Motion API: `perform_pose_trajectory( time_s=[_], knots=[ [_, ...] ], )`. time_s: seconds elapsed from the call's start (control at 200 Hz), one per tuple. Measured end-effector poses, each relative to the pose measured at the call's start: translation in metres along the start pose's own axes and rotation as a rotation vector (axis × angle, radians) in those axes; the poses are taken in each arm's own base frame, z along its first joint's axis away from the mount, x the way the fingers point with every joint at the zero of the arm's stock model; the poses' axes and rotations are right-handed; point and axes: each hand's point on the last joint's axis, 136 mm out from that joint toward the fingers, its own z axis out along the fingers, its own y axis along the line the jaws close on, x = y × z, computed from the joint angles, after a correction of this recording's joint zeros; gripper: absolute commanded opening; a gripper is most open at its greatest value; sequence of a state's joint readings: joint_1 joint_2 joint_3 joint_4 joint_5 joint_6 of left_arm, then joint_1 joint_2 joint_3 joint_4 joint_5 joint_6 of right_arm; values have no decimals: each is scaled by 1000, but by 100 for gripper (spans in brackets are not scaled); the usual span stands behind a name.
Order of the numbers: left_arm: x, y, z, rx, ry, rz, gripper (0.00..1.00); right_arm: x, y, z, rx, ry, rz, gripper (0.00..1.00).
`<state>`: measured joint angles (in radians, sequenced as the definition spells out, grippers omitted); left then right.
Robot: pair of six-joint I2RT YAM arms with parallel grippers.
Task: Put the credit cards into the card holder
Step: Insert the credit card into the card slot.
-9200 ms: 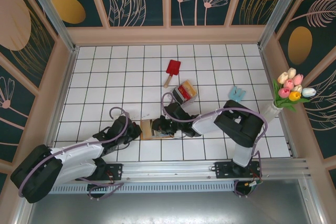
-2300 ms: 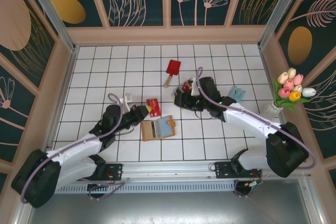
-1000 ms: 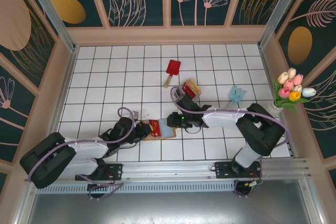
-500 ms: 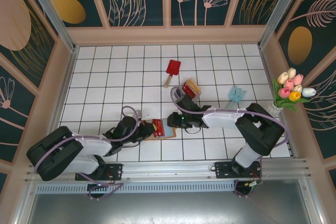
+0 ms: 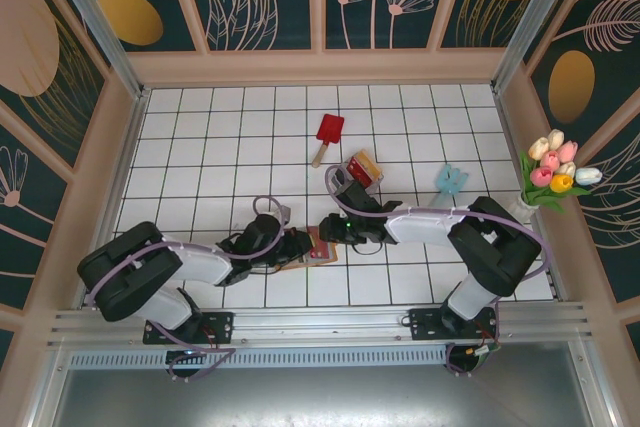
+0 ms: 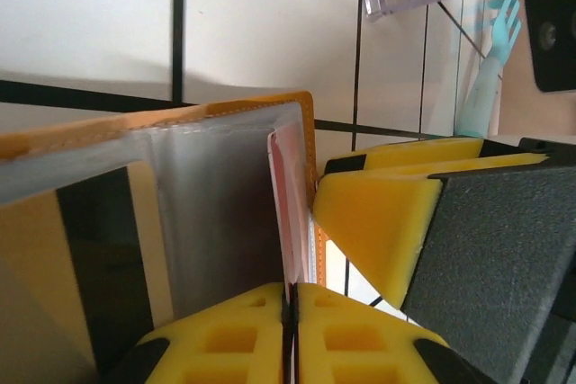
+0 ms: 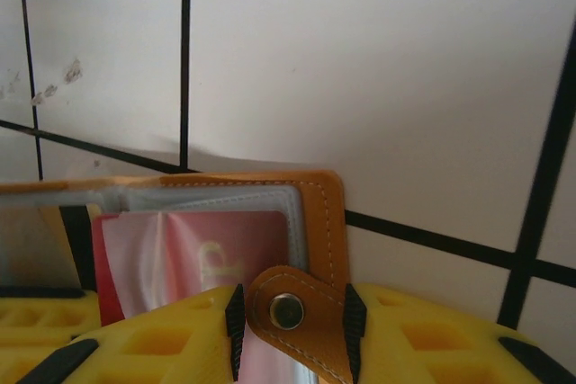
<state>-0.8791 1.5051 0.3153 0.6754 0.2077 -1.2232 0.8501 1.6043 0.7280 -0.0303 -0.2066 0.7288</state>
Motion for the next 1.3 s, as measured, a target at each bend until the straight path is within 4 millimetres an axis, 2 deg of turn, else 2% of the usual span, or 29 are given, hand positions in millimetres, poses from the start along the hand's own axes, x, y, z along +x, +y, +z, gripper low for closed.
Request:
perform_pose_trajectory(
  time_s=[0.11, 0.27, 0.515, 0.666, 0.791, 0.896, 1.046, 1.166, 1.301],
  knots=[
    [4, 1, 9, -19, 17, 4, 17, -1, 0, 0, 1, -6, 12, 38],
    [4, 0, 10, -31, 12, 3, 28, -2, -1, -2, 1, -21, 27, 39],
    [-5, -9, -8, -67, -35, 46, 44, -5, -7, -8, 21, -39, 45, 44],
    [-13, -15, -22, -75, -84, 64, 40, -8, -15, -16, 55, -56, 55, 45],
    [-15, -14, -24, -86, -95, 71, 35, -10, -15, -21, 61, -66, 56, 45],
    [-13, -9, -22, -104, -85, 78, 35, -9, -16, -22, 66, -65, 58, 43],
    [-12, -6, -12, -143, -59, 94, 35, -8, -18, -21, 71, -61, 59, 35],
    [-15, -9, -6, -162, -55, 104, 35, -8, -19, -22, 77, -65, 59, 35],
    [-21, -10, -7, -181, -80, 113, 37, -21, -18, -40, 80, -126, 44, 37]
  ],
)
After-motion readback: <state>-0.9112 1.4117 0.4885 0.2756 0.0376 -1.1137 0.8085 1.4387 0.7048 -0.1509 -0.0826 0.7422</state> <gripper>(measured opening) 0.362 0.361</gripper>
